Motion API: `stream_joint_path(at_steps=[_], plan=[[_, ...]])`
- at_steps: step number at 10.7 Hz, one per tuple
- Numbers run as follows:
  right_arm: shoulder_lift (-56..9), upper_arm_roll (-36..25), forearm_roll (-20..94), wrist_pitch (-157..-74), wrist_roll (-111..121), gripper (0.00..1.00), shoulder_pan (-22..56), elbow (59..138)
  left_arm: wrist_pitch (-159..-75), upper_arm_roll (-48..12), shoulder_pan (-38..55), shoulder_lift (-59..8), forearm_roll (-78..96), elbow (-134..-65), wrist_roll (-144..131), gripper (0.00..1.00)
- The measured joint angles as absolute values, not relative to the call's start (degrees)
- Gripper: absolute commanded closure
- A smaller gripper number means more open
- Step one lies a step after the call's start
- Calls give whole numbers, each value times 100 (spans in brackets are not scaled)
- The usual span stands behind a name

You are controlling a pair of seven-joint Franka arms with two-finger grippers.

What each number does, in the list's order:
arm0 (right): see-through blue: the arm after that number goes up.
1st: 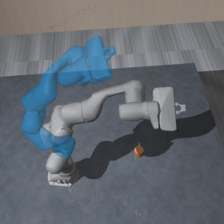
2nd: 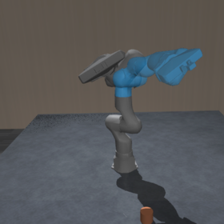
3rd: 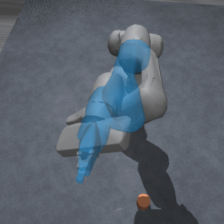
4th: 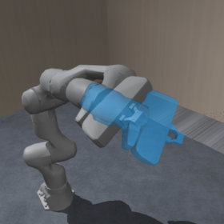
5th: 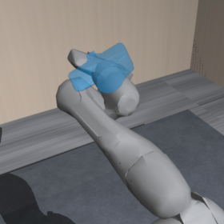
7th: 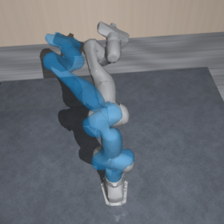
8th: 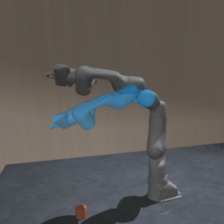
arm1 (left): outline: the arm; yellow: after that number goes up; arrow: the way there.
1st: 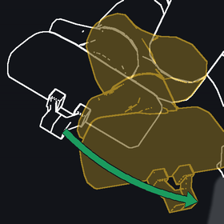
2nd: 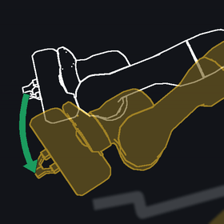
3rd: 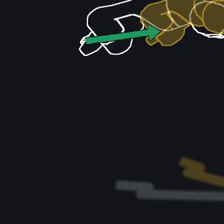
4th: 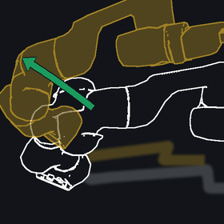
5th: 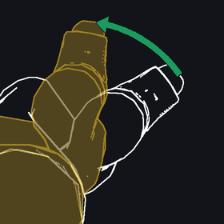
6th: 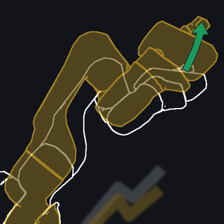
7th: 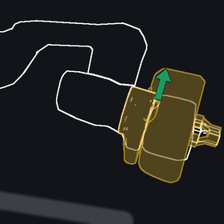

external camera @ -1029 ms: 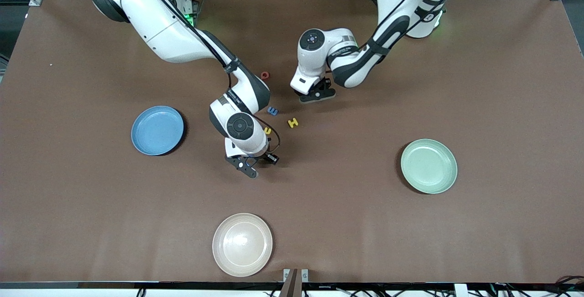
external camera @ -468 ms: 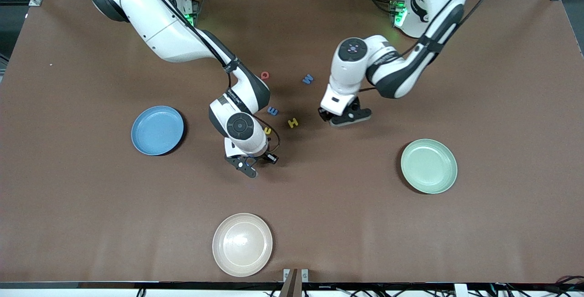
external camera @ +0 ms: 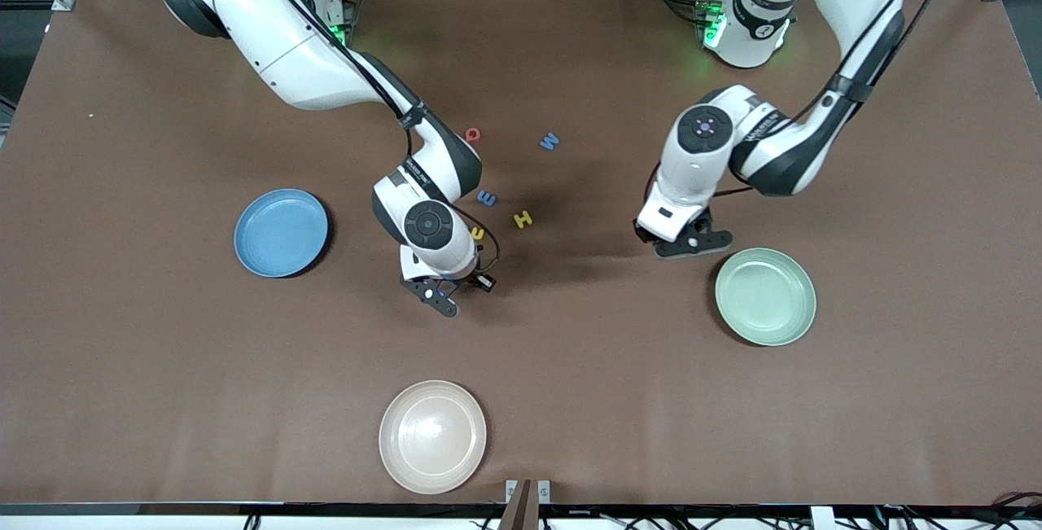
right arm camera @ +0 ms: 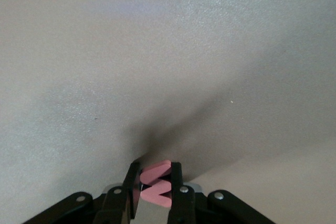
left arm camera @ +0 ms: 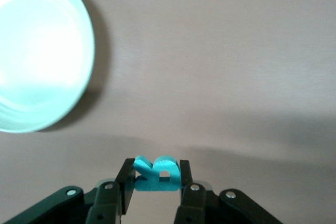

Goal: Sort upper and lower case letters into plates
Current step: 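Carry the cyan R to the green plate while the right carries M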

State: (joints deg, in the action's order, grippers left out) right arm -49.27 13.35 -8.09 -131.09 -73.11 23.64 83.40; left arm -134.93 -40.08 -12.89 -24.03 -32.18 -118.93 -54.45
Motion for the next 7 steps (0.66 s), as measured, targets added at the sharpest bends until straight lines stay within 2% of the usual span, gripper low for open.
stream_joint_path(at_steps=[3,7], plan=[[-4875,1390,-809,-12919,-7239,100,2227,8268,-13380,-3996,-1696,-2401,-3219,-11890,-4470,100],[-4186,2144,-742,-11406,-6317,100,1017,8097,-13378,-3616,-2348,-2392,-3220,-11734,-2537,100]])
